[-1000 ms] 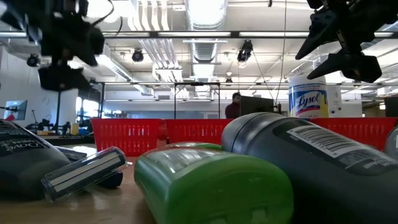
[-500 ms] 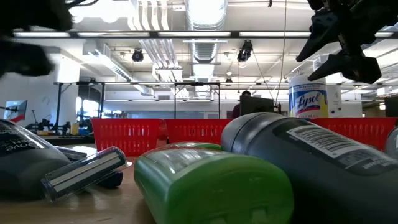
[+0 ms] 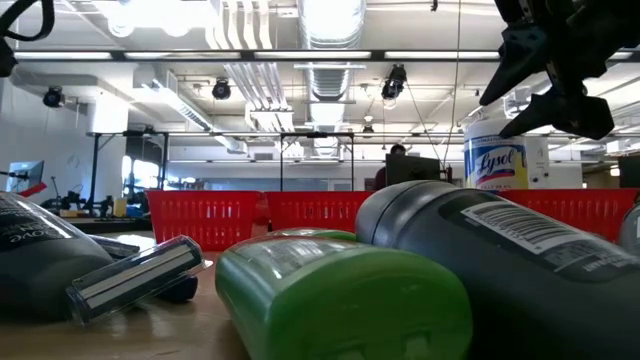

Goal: Pick & Place Travel size toiletries
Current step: Put the gray deodorant into the left orange basket

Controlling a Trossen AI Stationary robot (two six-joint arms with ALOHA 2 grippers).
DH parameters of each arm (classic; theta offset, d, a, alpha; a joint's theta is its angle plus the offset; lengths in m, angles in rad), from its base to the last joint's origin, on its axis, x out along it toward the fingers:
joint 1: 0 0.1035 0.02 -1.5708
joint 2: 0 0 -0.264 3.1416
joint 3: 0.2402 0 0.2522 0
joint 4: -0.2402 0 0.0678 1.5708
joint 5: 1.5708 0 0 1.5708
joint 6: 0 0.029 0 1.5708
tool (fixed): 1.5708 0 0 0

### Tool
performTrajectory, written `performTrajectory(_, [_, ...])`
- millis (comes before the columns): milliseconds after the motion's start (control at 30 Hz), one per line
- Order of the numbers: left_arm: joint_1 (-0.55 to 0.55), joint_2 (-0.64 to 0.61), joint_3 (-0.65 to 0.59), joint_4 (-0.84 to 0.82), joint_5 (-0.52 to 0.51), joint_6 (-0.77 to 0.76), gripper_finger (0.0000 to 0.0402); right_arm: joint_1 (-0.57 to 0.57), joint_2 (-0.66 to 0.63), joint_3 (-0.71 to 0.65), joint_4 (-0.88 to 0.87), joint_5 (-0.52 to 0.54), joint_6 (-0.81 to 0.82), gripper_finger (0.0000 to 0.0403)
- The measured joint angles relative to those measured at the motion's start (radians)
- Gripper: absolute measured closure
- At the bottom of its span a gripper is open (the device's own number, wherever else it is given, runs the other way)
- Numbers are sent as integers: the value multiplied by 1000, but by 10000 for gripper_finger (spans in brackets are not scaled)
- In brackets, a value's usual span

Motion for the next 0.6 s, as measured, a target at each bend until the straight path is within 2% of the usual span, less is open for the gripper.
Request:
performTrajectory(400, [-29,136,51,-49,25,-70,72,0,0,-8,0,-5,0,152])
performTrajectory(600, [-34,194,59,-55,31,-41,65,0,0,-8,0,-5,4,142])
